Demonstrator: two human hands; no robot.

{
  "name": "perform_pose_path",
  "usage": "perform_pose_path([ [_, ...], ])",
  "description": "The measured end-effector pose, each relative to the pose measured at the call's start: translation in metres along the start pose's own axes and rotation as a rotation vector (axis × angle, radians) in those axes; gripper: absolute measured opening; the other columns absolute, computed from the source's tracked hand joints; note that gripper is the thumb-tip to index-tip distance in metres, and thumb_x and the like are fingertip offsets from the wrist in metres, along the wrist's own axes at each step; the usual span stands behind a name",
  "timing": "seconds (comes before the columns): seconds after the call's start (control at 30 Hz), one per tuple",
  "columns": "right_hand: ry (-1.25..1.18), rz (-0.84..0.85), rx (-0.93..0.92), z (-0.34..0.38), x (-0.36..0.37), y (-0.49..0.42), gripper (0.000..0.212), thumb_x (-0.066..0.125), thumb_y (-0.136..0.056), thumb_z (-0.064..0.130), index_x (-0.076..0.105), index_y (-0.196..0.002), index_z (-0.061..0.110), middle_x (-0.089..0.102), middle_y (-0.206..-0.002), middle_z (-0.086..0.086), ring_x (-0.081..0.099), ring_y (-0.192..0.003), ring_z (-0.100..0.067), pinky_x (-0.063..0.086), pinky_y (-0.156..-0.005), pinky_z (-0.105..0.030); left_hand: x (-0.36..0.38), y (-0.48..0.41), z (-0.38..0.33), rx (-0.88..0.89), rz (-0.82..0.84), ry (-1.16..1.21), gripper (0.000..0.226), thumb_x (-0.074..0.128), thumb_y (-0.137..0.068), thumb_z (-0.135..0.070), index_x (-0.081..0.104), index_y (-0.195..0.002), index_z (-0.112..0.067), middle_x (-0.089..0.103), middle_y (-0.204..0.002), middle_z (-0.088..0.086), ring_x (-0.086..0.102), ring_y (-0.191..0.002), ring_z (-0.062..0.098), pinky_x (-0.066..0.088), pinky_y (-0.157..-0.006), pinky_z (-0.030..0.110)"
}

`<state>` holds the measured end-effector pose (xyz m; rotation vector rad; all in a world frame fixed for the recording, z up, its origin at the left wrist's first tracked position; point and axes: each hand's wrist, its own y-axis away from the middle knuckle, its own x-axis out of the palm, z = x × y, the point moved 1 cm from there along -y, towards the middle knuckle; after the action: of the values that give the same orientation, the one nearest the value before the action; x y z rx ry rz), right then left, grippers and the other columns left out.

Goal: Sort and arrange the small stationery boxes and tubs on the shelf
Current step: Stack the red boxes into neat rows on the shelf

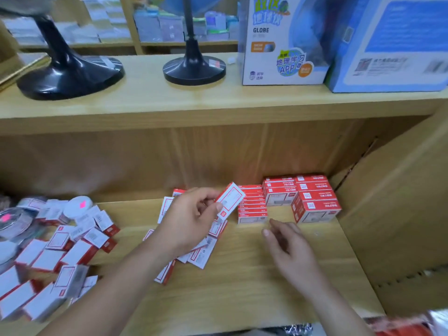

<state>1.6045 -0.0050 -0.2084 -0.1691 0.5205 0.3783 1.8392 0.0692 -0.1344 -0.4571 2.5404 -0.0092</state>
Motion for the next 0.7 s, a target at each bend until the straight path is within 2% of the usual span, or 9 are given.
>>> perform_pose_path([
  [0.07,-0.126,0.004,0.060,0.011,-0.005,0.006,0.017,0.066,-0.093,0.034,0.074,-0.105,0.026,0.071,-0.091,0.005,0.066,-0.083,-0.008,0.054,-0.079,-0.029,0.011,0.013,-0.005,-0.075,0.105,0.151,0.018,0.064,-0.099,-0.015,0.075,-0.101,-0.029,0.073,-0.088,0.009,0.061,-0.070,0.020,0.048,-0.064,0.034],
  [0.1,-0.224,0.023,0.098,0.019,-0.006,0.007,0.014,0.067,-0.093,0.030,0.075,-0.104,0.025,0.075,-0.090,0.005,0.067,-0.081,-0.008,0.055,-0.076,-0.028,0.016,0.019,-0.006,-0.094,0.140,0.199,0.017,0.063,-0.100,-0.015,0.075,-0.104,-0.027,0.074,-0.090,0.011,0.061,-0.071,0.020,0.047,-0.065,0.034],
  [0.23,-0.519,0.165,0.189,0.043,-0.011,0.017,0.015,0.063,-0.097,0.014,0.075,-0.106,0.014,0.077,-0.088,-0.007,0.067,-0.068,-0.018,0.052,-0.058,-0.027,0.040,0.041,-0.009,-0.160,0.178,0.357,0.018,0.064,-0.099,-0.008,0.074,-0.110,-0.017,0.072,-0.079,-0.006,0.059,-0.070,0.006,0.047,-0.063,0.021],
  [0.33,-0.589,0.119,0.233,0.046,-0.014,0.023,0.014,0.063,-0.096,0.009,0.074,-0.105,0.008,0.075,-0.083,-0.017,0.066,-0.063,-0.023,0.053,-0.053,-0.028,0.051,0.053,-0.008,-0.142,0.079,0.382,0.019,0.068,-0.096,-0.007,0.076,-0.104,-0.022,0.073,-0.089,0.008,0.062,-0.075,0.013,0.052,-0.067,0.027],
  [0.43,-0.627,0.068,0.272,0.047,-0.014,0.025,0.018,0.067,-0.092,0.006,0.070,-0.109,0.013,0.076,-0.085,-0.017,0.069,-0.066,-0.023,0.058,-0.058,-0.030,0.055,0.059,-0.004,-0.159,0.031,0.387,0.023,0.069,-0.095,-0.006,0.077,-0.103,-0.025,0.073,-0.097,0.008,0.068,-0.079,0.014,0.058,-0.073,0.033],
  [0.57,-0.615,0.110,0.263,0.045,-0.012,0.025,0.025,0.073,-0.088,0.008,0.069,-0.112,0.014,0.077,-0.088,-0.013,0.072,-0.074,-0.021,0.059,-0.064,-0.031,0.065,0.064,-0.014,-0.251,0.016,0.518,0.015,0.065,-0.097,-0.003,0.071,-0.107,-0.011,0.076,-0.097,0.013,0.072,-0.080,0.020,0.061,-0.072,0.030],
  [0.63,-0.590,0.184,0.241,0.044,-0.007,0.027,0.021,0.074,-0.087,0.006,0.073,-0.107,0.012,0.078,-0.087,-0.011,0.072,-0.075,-0.019,0.056,-0.061,-0.029,0.070,0.064,-0.017,-0.285,-0.029,0.581,0.011,0.064,-0.097,-0.002,0.069,-0.105,-0.009,0.077,-0.096,0.010,0.073,-0.081,0.024,0.061,-0.071,0.031],
  [0.7,-0.548,0.197,0.199,0.040,-0.001,0.025,0.016,0.071,-0.089,0.000,0.075,-0.099,0.012,0.078,-0.083,-0.005,0.070,-0.070,-0.014,0.054,-0.058,-0.024,0.071,0.065,-0.011,-0.242,-0.039,0.419,0.008,0.064,-0.098,-0.009,0.070,-0.101,-0.014,0.076,-0.088,0.002,0.072,-0.078,0.020,0.055,-0.068,0.024],
])
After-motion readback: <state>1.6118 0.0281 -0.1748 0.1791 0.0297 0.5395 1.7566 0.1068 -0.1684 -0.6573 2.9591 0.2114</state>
